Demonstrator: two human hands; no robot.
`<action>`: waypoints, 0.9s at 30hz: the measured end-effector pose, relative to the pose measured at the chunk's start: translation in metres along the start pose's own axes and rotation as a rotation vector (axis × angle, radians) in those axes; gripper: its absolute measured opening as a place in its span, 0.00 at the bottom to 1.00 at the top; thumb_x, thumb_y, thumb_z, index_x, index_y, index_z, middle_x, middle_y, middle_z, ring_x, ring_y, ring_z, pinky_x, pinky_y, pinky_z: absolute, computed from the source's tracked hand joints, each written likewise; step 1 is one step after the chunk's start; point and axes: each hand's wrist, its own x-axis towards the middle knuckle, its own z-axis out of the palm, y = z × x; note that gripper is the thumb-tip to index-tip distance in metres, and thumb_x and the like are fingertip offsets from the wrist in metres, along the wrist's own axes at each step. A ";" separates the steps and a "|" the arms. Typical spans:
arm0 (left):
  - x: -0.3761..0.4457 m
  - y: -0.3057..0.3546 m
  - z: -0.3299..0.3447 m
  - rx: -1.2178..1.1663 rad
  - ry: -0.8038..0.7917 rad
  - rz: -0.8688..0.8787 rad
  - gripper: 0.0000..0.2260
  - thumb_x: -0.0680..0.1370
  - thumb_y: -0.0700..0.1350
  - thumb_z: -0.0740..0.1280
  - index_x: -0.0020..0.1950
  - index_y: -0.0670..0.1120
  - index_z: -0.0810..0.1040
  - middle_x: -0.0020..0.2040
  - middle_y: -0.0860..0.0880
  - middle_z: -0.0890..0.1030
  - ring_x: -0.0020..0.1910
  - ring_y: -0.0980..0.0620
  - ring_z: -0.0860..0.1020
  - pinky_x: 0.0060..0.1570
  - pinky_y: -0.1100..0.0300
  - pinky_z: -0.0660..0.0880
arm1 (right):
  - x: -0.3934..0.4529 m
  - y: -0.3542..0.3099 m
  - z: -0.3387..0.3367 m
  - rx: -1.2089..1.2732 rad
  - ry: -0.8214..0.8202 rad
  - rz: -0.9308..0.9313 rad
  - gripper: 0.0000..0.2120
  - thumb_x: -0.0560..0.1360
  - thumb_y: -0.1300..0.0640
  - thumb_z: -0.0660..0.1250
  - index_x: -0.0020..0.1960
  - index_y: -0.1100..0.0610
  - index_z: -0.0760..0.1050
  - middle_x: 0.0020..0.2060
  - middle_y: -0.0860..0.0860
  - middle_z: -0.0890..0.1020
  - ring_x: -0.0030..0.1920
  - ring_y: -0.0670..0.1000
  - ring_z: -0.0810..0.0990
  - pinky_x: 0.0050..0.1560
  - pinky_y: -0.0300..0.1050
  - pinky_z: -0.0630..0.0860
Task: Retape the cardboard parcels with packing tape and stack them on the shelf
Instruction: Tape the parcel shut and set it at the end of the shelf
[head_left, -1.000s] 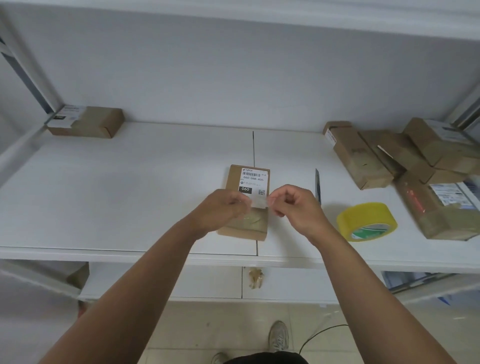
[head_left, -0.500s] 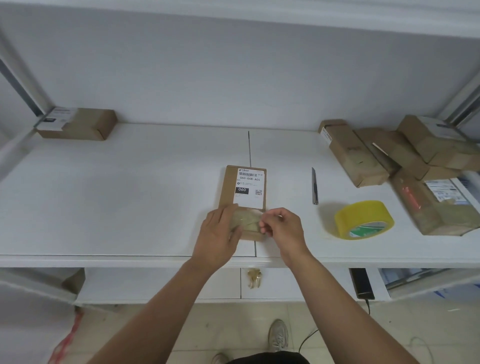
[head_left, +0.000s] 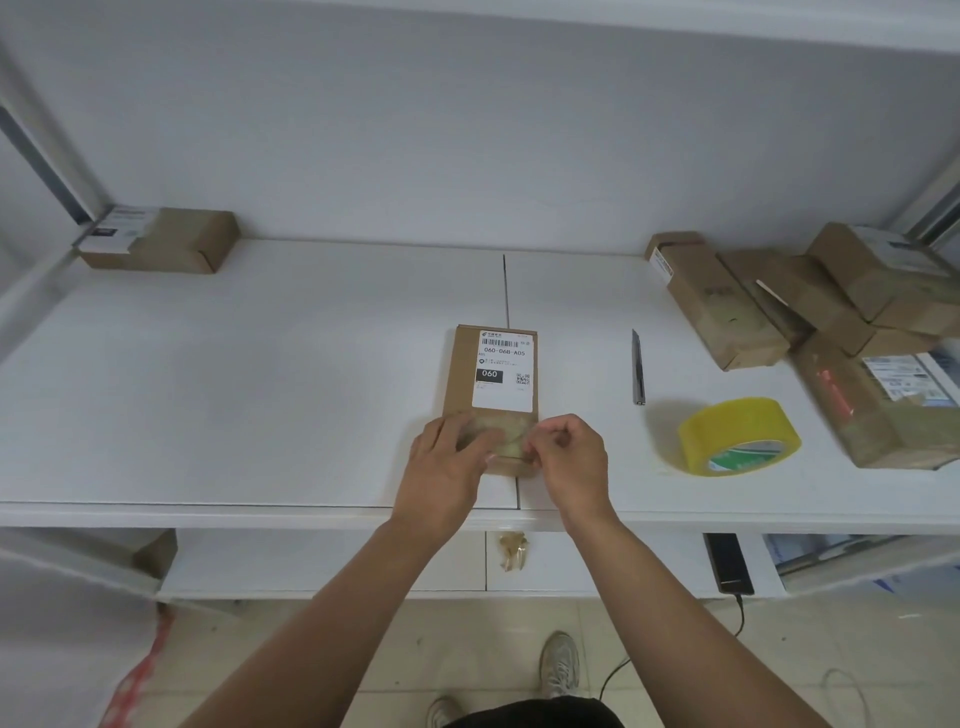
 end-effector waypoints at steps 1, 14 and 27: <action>0.000 0.000 0.002 0.020 0.002 0.006 0.17 0.76 0.40 0.71 0.60 0.56 0.75 0.61 0.45 0.77 0.60 0.40 0.74 0.56 0.46 0.75 | 0.000 0.001 0.000 -0.020 0.004 -0.005 0.04 0.74 0.64 0.67 0.44 0.56 0.78 0.35 0.51 0.84 0.34 0.43 0.81 0.41 0.37 0.73; 0.002 0.003 0.000 0.259 -0.092 0.070 0.32 0.64 0.32 0.61 0.64 0.55 0.75 0.65 0.46 0.75 0.60 0.39 0.72 0.52 0.45 0.75 | 0.004 0.002 -0.004 -0.186 -0.013 -0.073 0.03 0.75 0.59 0.67 0.42 0.54 0.77 0.38 0.49 0.84 0.41 0.48 0.82 0.39 0.34 0.72; 0.010 0.012 -0.016 0.489 -0.305 0.171 0.39 0.56 0.37 0.78 0.64 0.53 0.68 0.66 0.55 0.79 0.48 0.39 0.79 0.39 0.52 0.78 | 0.020 0.003 -0.023 -0.198 -0.020 0.086 0.06 0.75 0.59 0.63 0.40 0.59 0.76 0.34 0.52 0.81 0.38 0.53 0.77 0.39 0.45 0.71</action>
